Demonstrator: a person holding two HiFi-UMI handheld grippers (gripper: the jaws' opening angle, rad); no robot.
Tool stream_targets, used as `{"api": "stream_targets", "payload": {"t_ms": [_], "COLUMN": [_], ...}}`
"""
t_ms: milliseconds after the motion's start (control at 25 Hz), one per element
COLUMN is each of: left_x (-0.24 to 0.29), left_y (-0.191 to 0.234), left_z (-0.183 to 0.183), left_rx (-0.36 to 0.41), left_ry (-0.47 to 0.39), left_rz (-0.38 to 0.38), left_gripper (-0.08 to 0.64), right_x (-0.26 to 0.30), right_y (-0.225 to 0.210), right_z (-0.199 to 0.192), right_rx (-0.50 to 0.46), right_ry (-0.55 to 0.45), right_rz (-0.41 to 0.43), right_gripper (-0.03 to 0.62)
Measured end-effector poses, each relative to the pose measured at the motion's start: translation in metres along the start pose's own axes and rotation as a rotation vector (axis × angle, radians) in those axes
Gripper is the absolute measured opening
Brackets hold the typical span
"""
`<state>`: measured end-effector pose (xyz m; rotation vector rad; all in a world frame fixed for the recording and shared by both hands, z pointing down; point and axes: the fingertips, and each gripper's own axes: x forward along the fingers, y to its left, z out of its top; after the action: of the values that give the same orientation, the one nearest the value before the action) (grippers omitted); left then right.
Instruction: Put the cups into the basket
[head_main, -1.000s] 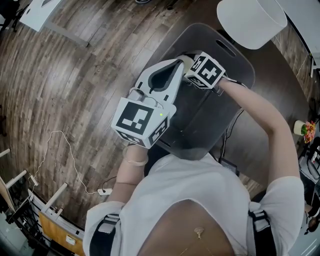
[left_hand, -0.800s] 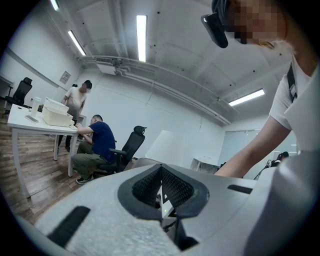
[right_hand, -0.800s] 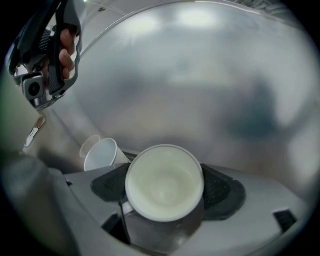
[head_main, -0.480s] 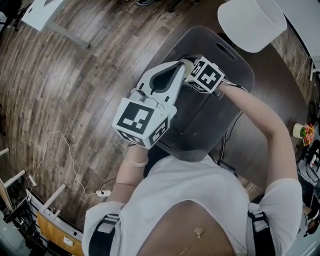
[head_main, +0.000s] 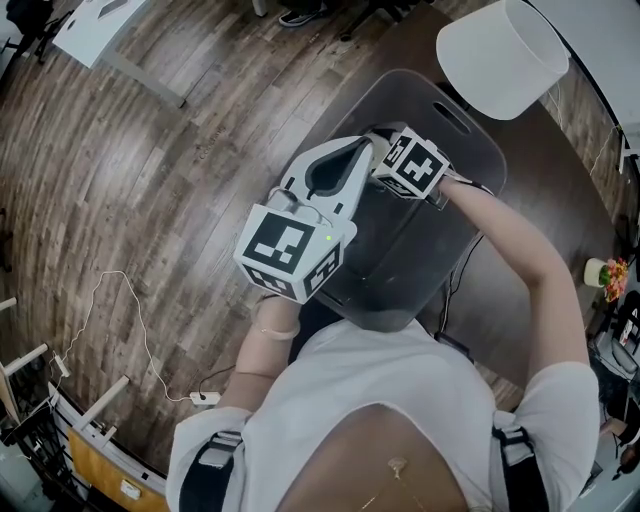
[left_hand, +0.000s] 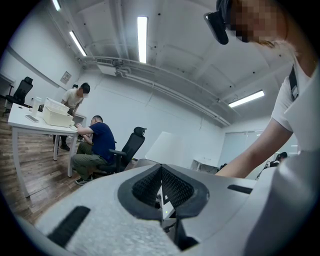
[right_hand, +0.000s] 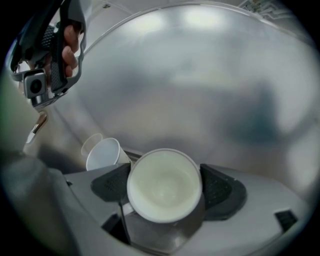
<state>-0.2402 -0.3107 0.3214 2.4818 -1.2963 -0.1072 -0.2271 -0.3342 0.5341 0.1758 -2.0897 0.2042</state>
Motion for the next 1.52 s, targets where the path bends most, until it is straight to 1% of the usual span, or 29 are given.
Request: {"api": "stream_targets", "payload": {"t_ms": [240,400,560,720,880,1000,1080,1120,1160,1200,1240,1280,1400,1440,1520], "left_x": [0.001,0.000,-0.001,-0.002,-0.003,-0.005,-0.008,-0.010,-0.011,-0.012,-0.012,-0.013,-0.016,-0.017,-0.020], "left_y": [-0.001,0.001,0.003,0.004,0.004,0.000,-0.004,-0.006,-0.008,-0.010,-0.011,-0.013,-0.015,-0.015,-0.015], "left_z": [-0.002,-0.002,-0.002,-0.003,0.003,0.014,0.017,0.018,0.018,0.018,0.018,0.017,0.011,0.009,0.008], "left_rx": [0.010,0.025,0.026,0.009,0.011,0.032,0.044,0.049,0.054,0.059,0.060,0.060,0.057,0.056,0.056], "left_ry": [-0.004,-0.002,0.003,0.004,0.011,0.001,-0.001,0.001,0.003,0.006,0.007,0.009,0.022,0.026,0.031], "left_rz": [0.007,0.014,0.021,0.036,0.051,0.059,0.066,0.070,0.075,0.079,0.083,0.087,0.105,0.113,0.122], "left_gripper": [0.009,0.009,0.009,0.009,0.009,0.009,0.009,0.009,0.009,0.009,0.009,0.009,0.009,0.009,0.009], "right_x": [-0.014,-0.034,-0.061,-0.096,-0.133,-0.155,-0.167,-0.173,-0.179,-0.185,-0.188,-0.190,-0.191,-0.191,-0.193], "right_y": [0.003,0.001,-0.002,-0.004,0.005,0.016,0.023,0.024,0.023,0.022,0.022,0.025,0.041,0.044,0.048], "right_z": [0.002,0.016,0.032,0.055,0.079,0.088,0.090,0.090,0.091,0.090,0.089,0.089,0.090,0.091,0.093], "right_rx": [-0.016,-0.030,-0.022,0.000,0.040,0.101,0.161,0.192,0.224,0.253,0.275,0.293,0.352,0.365,0.369], "right_ry": [-0.001,-0.035,-0.073,-0.173,-0.297,-0.368,-0.420,-0.455,-0.493,-0.525,-0.550,-0.572,-0.643,-0.661,-0.684], "right_rz": [0.011,-0.021,-0.066,-0.141,-0.189,-0.200,-0.228,-0.264,-0.312,-0.357,-0.381,-0.379,-0.324,-0.319,-0.336], "right_gripper": [0.404,0.403,0.403,0.402,0.402,0.402,0.396,0.356,0.212,0.023,0.012,0.011,0.011,0.011,0.011]}}
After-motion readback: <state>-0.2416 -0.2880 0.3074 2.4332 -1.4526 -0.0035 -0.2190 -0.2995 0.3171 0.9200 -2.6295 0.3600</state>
